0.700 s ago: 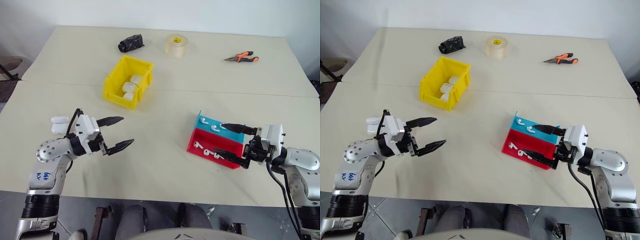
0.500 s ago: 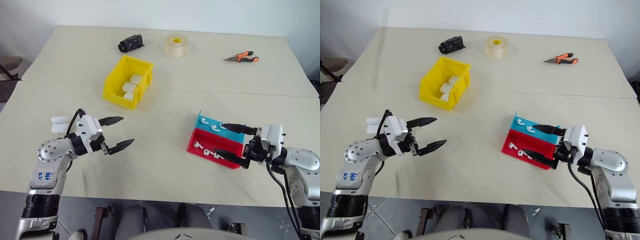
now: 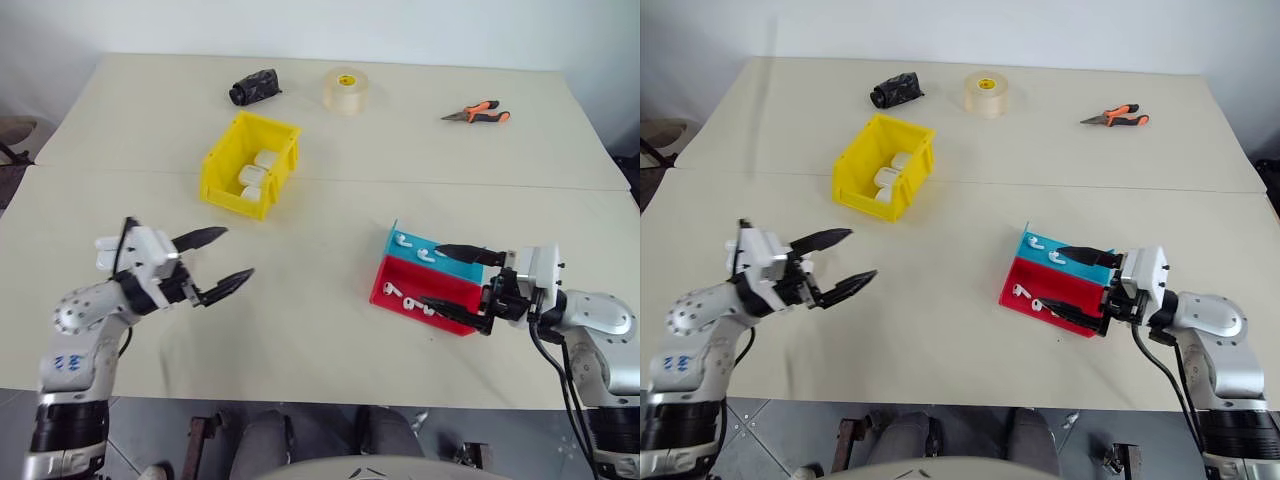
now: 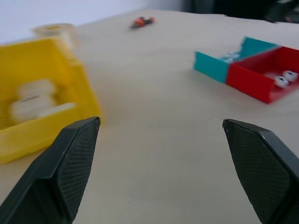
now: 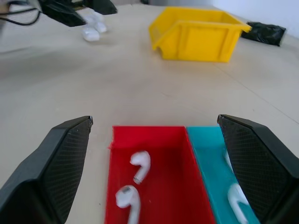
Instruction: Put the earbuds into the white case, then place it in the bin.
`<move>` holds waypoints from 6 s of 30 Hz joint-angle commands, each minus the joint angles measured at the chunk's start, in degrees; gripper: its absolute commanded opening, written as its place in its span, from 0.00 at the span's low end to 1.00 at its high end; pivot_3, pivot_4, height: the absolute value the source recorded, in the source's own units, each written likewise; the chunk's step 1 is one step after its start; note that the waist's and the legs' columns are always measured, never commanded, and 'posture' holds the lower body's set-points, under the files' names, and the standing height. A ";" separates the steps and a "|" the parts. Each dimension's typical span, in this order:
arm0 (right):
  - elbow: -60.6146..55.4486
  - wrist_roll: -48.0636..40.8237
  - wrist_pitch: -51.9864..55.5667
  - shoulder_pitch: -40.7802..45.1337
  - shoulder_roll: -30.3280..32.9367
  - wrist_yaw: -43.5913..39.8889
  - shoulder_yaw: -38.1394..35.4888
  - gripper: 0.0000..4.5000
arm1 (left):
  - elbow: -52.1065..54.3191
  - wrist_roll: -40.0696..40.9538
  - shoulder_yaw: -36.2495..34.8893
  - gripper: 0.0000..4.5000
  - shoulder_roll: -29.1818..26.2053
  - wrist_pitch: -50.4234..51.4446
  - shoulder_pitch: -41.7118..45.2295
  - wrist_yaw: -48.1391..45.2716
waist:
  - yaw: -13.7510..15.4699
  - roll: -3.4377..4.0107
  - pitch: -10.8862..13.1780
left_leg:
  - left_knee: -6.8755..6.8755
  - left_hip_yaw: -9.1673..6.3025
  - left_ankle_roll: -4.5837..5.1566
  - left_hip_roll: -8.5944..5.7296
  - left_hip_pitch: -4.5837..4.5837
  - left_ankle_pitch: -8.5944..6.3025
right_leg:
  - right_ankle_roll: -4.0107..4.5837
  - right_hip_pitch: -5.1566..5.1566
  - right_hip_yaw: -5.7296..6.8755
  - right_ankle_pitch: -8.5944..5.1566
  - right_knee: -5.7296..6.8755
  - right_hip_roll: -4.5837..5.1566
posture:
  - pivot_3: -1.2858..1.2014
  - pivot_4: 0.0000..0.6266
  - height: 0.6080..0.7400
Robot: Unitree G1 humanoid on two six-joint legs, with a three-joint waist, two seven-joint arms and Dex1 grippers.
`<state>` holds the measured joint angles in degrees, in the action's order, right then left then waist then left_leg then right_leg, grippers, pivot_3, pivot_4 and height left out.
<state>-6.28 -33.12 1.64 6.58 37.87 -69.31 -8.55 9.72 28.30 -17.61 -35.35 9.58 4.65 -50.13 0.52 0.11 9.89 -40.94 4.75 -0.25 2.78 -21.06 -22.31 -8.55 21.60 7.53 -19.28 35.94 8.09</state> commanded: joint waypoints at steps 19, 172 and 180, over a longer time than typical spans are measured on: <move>-7.41 -6.62 2.76 5.52 -6.83 -7.35 7.53 1.00 | 29.68 11.93 -23.34 0.99 2.48 36.89 -25.07 33.02 | 0.79 -0.14 -0.03 | -0.03 -0.30 0.04 -0.13 0.00 -0.02 | 0.01 -0.14 -0.14 0.00 -0.04 0.09 | 0.52 0.24 1.00; -30.96 14.06 62.03 20.63 30.40 21.52 29.49 0.37 | -7.37 -0.22 29.12 0.62 22.99 -22.12 14.81 -20.31 | 0.78 -0.05 -0.07 | -0.14 -0.28 0.01 -0.12 -0.19 -0.06 | 0.01 -0.07 -0.14 0.00 -0.14 -0.05 | 0.52 0.24 1.00; -30.72 15.07 61.77 20.29 29.88 21.06 29.69 0.29 | -7.49 -0.19 29.06 0.62 23.05 -22.07 15.15 -20.27 | 0.78 -0.05 -0.07 | -0.13 -0.29 0.01 -0.12 -0.19 -0.05 | 0.01 -0.07 -0.14 0.00 -0.14 -0.05 | 0.52 0.24 1.00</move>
<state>-36.29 -18.99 63.85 27.07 67.63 -47.94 21.92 -0.40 27.46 11.30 -12.50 -12.49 19.66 -70.79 1.30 0.06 9.82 -41.07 4.46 -0.24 2.66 -21.25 -22.37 -8.54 21.53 7.40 -19.28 35.79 8.04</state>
